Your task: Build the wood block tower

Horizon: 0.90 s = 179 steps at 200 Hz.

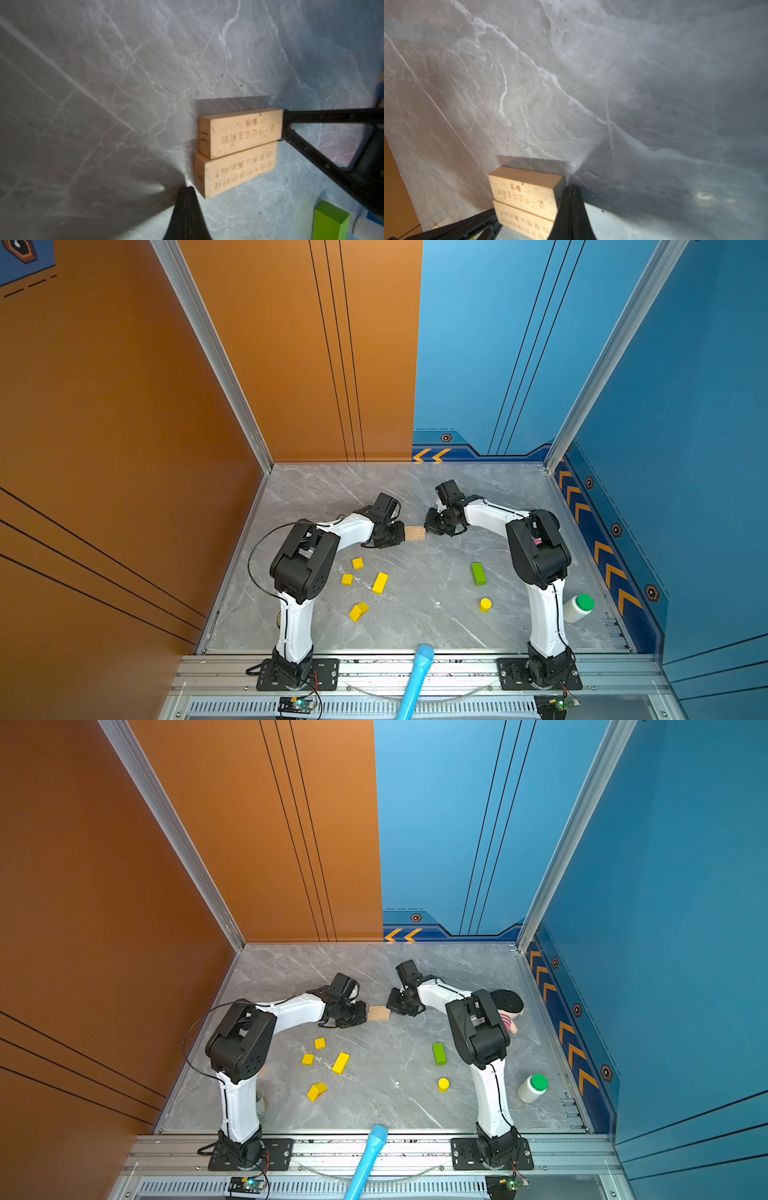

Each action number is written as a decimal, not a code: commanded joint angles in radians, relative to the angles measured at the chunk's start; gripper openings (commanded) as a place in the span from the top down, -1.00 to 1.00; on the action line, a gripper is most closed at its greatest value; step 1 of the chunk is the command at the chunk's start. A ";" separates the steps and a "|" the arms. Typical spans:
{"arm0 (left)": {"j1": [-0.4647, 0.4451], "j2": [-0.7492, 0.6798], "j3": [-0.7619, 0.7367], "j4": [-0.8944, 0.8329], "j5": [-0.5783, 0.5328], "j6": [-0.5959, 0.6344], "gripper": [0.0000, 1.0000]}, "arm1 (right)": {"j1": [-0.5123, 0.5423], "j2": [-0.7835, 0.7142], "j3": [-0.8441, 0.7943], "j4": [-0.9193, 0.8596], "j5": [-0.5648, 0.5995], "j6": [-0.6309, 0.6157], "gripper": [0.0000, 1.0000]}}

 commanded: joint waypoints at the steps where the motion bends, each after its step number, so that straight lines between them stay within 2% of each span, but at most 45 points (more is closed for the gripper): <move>1: 0.006 0.031 0.022 -0.030 -0.004 0.022 1.00 | 0.007 0.030 0.029 -0.020 0.007 0.012 1.00; 123: 0.009 0.027 0.019 -0.036 -0.009 0.021 1.00 | 0.004 0.021 0.020 -0.050 0.025 0.005 1.00; 179: 0.025 -0.014 -0.005 -0.040 -0.033 0.028 1.00 | -0.007 -0.039 -0.008 -0.072 0.043 -0.004 1.00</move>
